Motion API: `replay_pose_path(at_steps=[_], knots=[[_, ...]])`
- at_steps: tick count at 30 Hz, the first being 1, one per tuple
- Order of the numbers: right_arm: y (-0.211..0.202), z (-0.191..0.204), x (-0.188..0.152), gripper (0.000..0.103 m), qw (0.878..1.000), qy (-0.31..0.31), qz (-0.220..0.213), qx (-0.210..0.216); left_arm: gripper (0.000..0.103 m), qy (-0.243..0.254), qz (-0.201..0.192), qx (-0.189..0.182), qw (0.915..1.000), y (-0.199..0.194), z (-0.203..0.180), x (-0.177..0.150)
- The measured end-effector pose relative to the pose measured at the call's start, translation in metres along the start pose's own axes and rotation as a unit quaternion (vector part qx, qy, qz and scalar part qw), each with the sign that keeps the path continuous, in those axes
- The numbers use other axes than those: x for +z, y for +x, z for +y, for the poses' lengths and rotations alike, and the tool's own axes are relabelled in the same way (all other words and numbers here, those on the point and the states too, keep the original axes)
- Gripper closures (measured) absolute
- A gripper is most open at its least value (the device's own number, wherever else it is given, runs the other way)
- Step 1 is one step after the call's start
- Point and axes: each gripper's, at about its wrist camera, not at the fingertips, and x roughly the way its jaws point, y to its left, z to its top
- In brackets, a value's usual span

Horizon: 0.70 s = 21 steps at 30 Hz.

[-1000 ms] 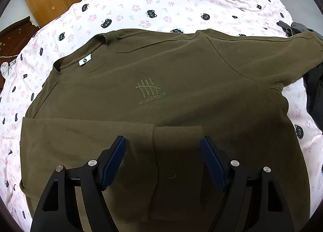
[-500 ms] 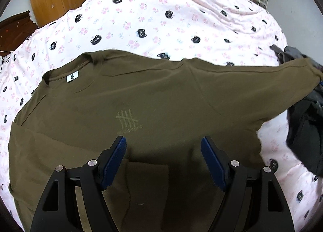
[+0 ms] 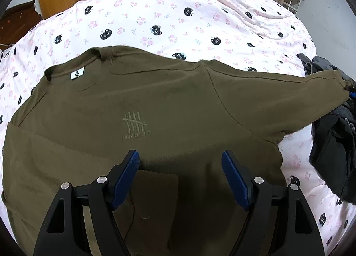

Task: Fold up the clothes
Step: 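Grasp the other sleeve cuff with the right tool, then lift the held cuff with the right tool toward the sweatshirt body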

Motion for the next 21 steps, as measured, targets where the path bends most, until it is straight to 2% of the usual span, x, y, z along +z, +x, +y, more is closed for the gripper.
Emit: replay_pose_path(at_steps=[2,10,21], knots=[[-0.001,-0.005,0.000,0.091,1.000,0.005,0.002,0.007,0.030,-0.001,0.001,-0.001,1.0000,0.000,0.001,-0.002],[-0.017,0.027,-0.010,0.093,0.998,-0.060,-0.009,-0.003,0.030,-0.003,0.002,0.000,1.0000,-0.005,0.009,-0.002],[-0.042,0.136,-0.046,0.093,0.982,-0.185,-0.019,0.045,0.030,-0.030,0.000,0.019,0.9994,-0.014,0.050,-0.003]])
